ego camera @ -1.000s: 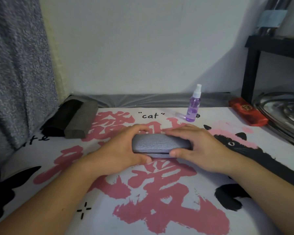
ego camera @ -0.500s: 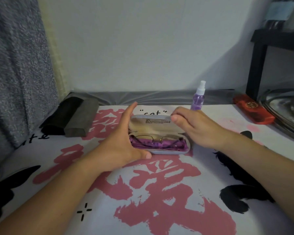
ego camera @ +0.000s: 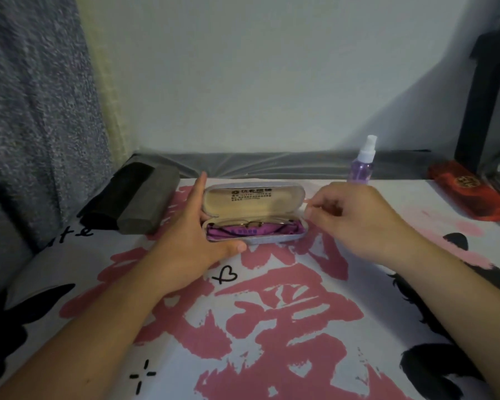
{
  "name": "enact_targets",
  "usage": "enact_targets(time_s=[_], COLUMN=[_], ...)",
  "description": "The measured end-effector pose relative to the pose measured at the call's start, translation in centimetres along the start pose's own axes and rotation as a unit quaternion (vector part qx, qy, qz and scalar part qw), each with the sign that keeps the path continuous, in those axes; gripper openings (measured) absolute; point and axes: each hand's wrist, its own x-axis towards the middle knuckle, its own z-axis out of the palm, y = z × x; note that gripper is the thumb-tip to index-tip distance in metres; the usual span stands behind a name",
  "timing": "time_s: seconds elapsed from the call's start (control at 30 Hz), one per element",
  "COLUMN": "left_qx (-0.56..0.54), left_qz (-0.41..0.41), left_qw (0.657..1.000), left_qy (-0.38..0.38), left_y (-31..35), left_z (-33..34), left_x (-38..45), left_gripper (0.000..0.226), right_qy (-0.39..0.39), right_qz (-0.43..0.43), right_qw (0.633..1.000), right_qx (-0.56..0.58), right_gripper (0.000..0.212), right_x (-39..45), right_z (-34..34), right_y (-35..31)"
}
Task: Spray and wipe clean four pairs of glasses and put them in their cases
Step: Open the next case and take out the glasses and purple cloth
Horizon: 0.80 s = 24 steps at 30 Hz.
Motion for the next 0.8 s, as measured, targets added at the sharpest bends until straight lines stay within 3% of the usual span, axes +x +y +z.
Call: enact_targets(time_s=[0.07,0.43,0.6,0.73,0.8], left_qx=[0.001,0.022,0.018,0.039,0.060], left_qz=[0.000,0.007,0.004,-0.002,-0.005], left_qw=[1.000,1.000,1.000,0.998,0.997], left_qy=[0.000,0.010,0.018,0.041,0.050], left_y=[0.0,-0.3,-0.5,-0.7,-0.9], left_z=[0.0,0.1,0.1,-0.2,-0.4], left_x=[0.0,-0.1,0.0,0.4,0.7], left_gripper=[0.130,0.122,0.121,0.121,0.121], right_qy=[-0.047,-0.097,-0.044,0.059,0.045], right_qz=[0.024,0.135,0.124,0.115,0.133], right_qw=[0.999,0.986,0.989,0.975,0.956], right_qx=[-0.007,0.032,0.074,0.183,0.256], right_gripper=[0.013,0.016,0.018,0.016,0.018], right_x=[0.0,0.9,0.7,0.3,0.2], right_z=[1.0,2.0,0.9,-1.8,-2.6], right_y=[-0.1,-1.0,-1.4,-1.1,-0.8])
